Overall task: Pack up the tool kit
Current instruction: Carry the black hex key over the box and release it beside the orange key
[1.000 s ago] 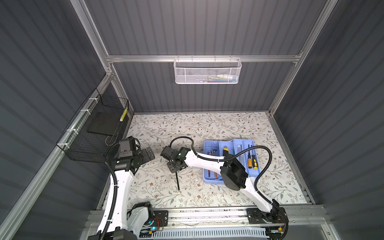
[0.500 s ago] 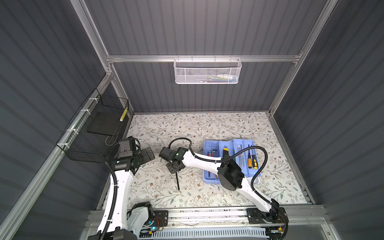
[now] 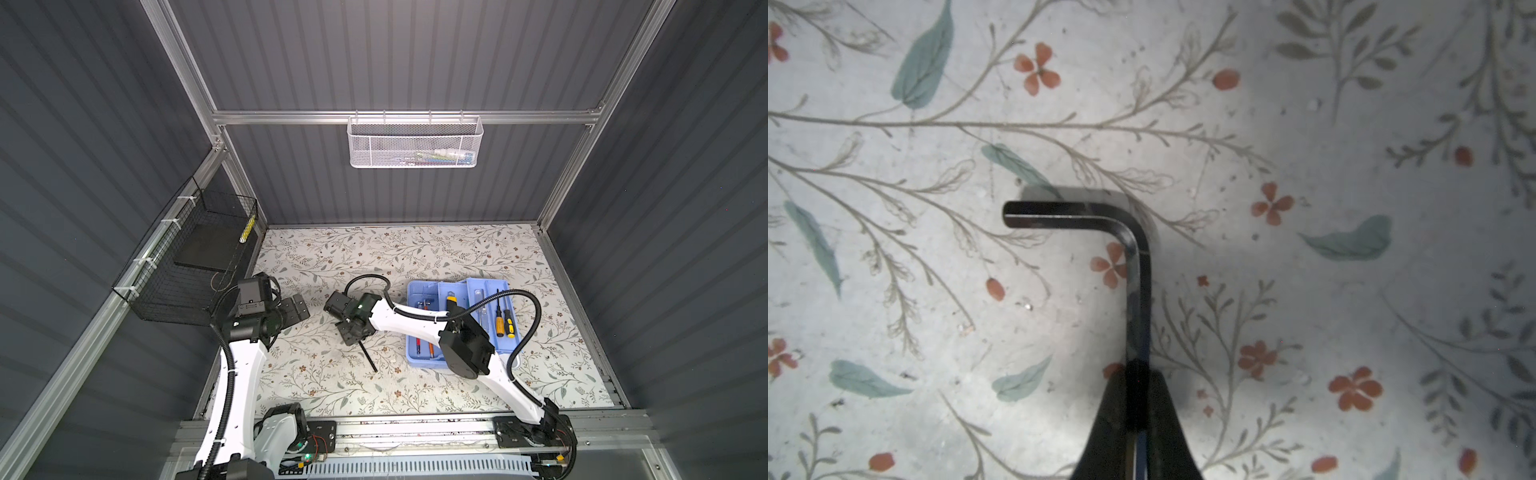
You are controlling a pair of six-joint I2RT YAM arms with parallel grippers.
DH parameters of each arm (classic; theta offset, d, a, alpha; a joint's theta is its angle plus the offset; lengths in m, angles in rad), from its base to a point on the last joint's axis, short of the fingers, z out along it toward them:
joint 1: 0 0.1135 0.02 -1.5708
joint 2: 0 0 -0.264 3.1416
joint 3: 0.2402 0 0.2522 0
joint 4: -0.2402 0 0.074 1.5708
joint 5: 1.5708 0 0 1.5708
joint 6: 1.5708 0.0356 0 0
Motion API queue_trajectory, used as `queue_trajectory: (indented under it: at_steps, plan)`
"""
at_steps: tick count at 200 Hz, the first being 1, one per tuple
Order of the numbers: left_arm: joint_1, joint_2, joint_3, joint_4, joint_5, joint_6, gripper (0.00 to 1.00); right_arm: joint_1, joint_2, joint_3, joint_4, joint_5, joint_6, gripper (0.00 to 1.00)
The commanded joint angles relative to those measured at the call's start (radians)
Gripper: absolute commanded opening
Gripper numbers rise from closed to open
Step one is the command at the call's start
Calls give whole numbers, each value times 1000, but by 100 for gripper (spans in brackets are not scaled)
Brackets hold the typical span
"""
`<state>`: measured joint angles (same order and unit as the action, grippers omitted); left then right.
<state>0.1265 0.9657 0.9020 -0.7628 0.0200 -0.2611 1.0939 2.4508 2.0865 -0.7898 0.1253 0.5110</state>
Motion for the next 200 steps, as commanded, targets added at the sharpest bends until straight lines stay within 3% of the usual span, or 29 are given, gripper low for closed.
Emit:
queue_trajectory:
  at_steps: [1,58,111,200]
  plan:
    - [9,-13,9,5,3,20,99,-25,-40,-82,18,0,29,3]
    - [9,-19,9,2,-8,19,100,-38,-215,-244,183,45,37,0]
    - [9,-16,8,3,-5,19,100,-60,-393,-319,144,174,34,0]
    - [9,-12,7,7,6,20,100,-226,-734,-691,114,327,99,0]
